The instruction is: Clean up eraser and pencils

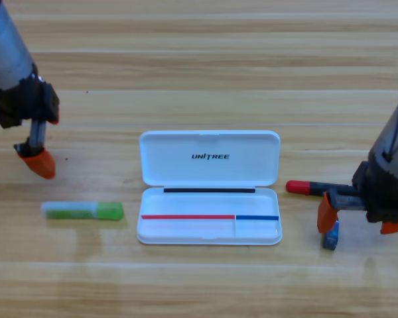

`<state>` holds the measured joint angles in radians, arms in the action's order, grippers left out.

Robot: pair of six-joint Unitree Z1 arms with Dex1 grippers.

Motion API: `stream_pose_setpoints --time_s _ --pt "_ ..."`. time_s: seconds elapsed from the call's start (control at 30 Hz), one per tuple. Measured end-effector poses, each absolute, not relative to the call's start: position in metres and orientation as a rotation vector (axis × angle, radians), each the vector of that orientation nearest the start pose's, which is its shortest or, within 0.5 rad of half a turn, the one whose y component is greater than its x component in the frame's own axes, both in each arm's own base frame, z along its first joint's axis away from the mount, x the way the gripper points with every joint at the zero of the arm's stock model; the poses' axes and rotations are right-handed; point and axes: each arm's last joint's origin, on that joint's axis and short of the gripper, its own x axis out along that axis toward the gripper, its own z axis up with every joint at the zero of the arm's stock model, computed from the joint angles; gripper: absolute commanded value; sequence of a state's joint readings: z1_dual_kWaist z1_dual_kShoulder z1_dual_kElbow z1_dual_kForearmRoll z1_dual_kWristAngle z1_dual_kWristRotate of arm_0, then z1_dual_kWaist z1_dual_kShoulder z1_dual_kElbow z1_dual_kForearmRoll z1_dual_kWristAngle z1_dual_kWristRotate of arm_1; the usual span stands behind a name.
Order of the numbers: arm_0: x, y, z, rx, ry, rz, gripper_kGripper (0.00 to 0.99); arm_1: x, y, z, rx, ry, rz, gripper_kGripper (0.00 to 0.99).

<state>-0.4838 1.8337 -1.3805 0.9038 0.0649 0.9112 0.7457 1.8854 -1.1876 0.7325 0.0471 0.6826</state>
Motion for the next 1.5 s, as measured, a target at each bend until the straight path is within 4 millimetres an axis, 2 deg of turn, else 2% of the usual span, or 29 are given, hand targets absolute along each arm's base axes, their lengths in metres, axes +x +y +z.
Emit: stream_pose_setpoints --time_s 0.27,0.6,0.63,0.77,0.87,0.93,1.1,1.2,1.27,1.33,1.43,1.5 --pt "0.305 -0.162 0.262 1.107 1.130 -0.992 0.988 0.251 0.228 0.197 0.086 1.547 0.066 0.839" --pt "0.296 -0.172 0.241 1.127 1.140 -1.057 0.988 0.263 0.236 0.191 0.129 1.528 0.054 0.807" --pt "0.295 -0.174 0.239 1.131 1.138 -1.064 0.988 0.264 0.237 0.191 0.132 1.528 0.054 0.775" --pt "0.290 -0.176 0.231 1.149 1.130 -1.087 0.989 0.265 0.238 0.190 0.162 1.550 0.062 0.488" --pt "0.288 -0.178 0.227 1.156 1.126 -1.095 0.990 0.265 0.238 0.189 0.173 1.565 0.071 0.353" --pt "0.287 -0.179 0.222 1.159 1.129 -1.101 0.990 0.264 0.239 0.189 0.182 1.579 0.081 0.298" --pt "0.287 -0.183 0.210 1.165 1.128 -1.108 0.990 0.264 0.239 0.188 0.182 1.597 0.080 0.002" --pt "0.289 -0.184 0.204 1.165 1.125 -1.107 0.990 0.265 0.240 0.188 0.178 1.600 0.081 0.000" --pt "0.290 -0.185 0.201 1.165 1.124 -1.107 0.989 0.266 0.241 0.190 0.126 1.608 0.116 0.000" --pt "0.289 -0.184 0.196 1.165 1.127 -1.108 0.989 0.268 0.242 0.196 -0.011 1.612 0.190 0.000" --pt "0.291 -0.186 0.190 1.165 1.115 -1.104 0.986 0.274 0.247 0.217 -0.363 1.550 0.373 0.000" --pt "0.293 -0.187 0.185 1.165 1.117 -1.105 0.983 0.273 0.251 0.229 -0.664 1.473 0.552 0.000"
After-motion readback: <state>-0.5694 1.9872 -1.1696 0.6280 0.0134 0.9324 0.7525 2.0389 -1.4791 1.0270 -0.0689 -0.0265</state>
